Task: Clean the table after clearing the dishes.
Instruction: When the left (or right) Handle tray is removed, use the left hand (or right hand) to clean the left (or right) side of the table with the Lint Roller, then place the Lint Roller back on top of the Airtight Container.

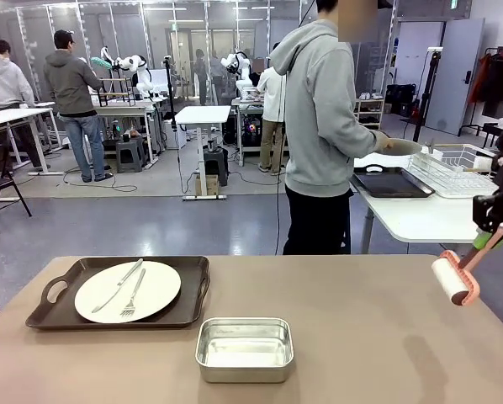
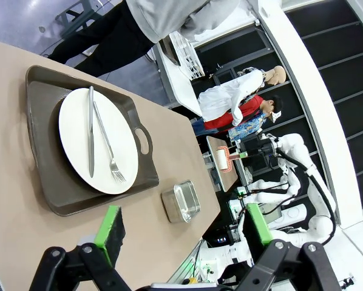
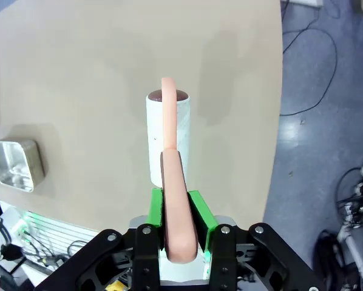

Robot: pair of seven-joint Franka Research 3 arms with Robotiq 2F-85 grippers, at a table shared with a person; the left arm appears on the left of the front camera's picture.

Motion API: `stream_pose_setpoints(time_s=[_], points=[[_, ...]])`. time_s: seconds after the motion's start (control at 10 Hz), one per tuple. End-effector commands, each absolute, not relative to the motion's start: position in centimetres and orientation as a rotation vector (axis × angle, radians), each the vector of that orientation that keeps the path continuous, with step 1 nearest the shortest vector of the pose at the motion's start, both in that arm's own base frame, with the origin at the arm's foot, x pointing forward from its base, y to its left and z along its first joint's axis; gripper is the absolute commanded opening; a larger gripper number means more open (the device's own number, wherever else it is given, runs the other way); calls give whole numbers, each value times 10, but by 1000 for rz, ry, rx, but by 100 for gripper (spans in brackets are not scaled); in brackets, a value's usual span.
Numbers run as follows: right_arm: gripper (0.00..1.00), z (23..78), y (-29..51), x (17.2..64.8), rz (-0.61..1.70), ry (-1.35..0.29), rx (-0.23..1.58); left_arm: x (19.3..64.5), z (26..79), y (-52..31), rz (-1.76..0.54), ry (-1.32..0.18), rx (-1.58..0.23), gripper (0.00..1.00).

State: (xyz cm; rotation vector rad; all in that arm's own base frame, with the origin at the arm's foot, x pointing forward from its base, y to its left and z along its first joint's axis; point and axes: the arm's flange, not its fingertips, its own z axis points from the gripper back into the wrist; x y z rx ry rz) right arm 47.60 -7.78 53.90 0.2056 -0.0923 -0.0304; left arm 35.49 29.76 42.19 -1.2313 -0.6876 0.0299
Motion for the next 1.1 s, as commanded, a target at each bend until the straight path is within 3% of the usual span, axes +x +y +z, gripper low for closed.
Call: stream_pose_setpoints(time_s=[0.0, 1.0], points=[[23, 554, -55, 478, -2, -94, 145, 351, 423, 299, 27, -686, -1236, 100], [23, 558, -52, 478, 29, -108, 169, 351, 423, 299, 27, -686, -1236, 100]])
